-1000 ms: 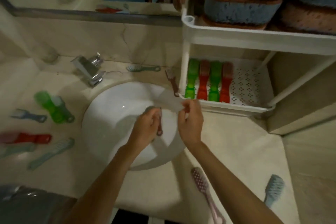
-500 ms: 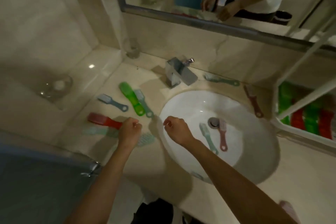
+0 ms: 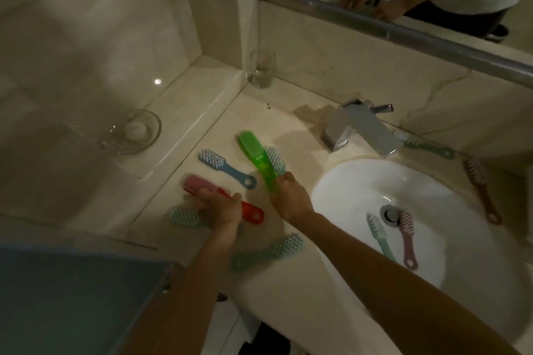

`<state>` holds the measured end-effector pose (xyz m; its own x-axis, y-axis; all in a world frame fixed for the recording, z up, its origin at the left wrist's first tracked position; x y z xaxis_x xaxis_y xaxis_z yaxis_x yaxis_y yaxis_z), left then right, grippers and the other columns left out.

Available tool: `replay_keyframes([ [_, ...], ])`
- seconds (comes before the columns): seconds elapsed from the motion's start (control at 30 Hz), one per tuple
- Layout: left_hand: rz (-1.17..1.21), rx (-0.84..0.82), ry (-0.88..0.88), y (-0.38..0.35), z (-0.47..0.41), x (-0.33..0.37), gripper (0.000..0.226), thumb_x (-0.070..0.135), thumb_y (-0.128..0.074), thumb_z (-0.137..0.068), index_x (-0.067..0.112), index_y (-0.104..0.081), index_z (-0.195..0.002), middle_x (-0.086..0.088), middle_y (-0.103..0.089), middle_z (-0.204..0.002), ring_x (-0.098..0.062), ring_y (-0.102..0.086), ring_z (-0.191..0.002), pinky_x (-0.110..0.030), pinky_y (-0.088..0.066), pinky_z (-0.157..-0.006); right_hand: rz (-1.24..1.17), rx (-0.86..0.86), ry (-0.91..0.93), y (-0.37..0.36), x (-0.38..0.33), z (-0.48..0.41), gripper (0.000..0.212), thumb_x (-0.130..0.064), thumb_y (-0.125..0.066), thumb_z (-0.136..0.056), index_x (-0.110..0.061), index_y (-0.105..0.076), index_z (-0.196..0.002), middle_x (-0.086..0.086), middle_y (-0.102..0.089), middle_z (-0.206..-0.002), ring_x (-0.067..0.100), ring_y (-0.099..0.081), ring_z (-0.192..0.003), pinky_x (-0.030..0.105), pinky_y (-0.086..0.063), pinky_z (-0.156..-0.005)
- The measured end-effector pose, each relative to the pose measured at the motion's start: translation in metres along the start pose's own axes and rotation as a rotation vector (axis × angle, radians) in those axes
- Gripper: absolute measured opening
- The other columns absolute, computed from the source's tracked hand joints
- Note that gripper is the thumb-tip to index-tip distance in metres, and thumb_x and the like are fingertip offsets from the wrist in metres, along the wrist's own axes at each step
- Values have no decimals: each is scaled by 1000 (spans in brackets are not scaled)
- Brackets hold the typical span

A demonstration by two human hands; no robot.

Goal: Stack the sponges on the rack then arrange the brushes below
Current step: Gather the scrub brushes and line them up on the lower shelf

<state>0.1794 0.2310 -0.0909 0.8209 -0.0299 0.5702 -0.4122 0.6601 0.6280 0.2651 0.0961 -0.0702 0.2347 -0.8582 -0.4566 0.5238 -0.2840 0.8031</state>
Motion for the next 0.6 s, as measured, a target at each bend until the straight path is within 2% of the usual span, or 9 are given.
replay_keyframes([
  [0.1,-2,4,9,-8,-13,0,85,26,-59,-87,10,-1,-148,-16,10,-157,-39,-14,-140,-47,-21,-115,11,2,-75,-8,-1,-13,33,-16,-45,-96,-3,-44,-126,15,-44,-129,31,-56,-108,37,-47,-90],
  [0.2,20,37,-25,-11,-25,3,84,20,-62,-85,13,-7,-147,-16,7,-157,-40,-16,-139,-49,-20,-114,62,18,-121,-13,-2,-22,34,-14,-44,-96,-1,-41,-128,15,-41,-130,32,-56,-109,40,-47,-89],
  [0.3,26,63,-21,-10,-33,4,92,18,-62,-84,14,3,-148,-17,-2,-155,-40,-25,-134,-51,-30,-109,44,78,-171,-14,-1,-28,35,-11,-42,-96,-4,-35,-129,16,-45,-126,34,-57,-107,41,-49,-85],
  [0.43,158,117,-14,-1,-40,6,94,9,-61,-85,18,8,-149,-20,-22,-149,-40,-40,-127,-52,-39,-103,21,108,-233,-17,3,-31,27,-12,-40,-97,-6,-36,-124,15,-49,-123,34,-58,-108,43,-49,-84],
  [0.53,263,119,7,3,-42,5,85,2,-54,-89,13,5,-149,-22,-37,-144,-39,-46,-125,-46,-40,-103,-9,107,-245,-11,3,-37,33,-14,-48,-95,-4,-40,-125,15,-47,-125,33,-57,-110,40,-48,-88],
  [0.6,258,126,35,7,-41,4,74,2,-50,-91,6,-2,-148,-22,-39,-143,-38,-47,-125,-42,-40,-102,-9,95,-254,-7,5,-38,41,-18,-58,-90,-3,-43,-125,15,-44,-125,32,-57,-109,38,-48,-88],
])
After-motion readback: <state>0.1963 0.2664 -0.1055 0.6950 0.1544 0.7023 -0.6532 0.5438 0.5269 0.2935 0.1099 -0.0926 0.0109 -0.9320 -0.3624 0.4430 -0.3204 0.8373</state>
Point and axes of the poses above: each hand's wrist, its own z-axis away from the middle knuckle, its own y-axis out of the back of the hand, x = y × z, the point moved 8 cm from there along -z, towards the middle knuckle
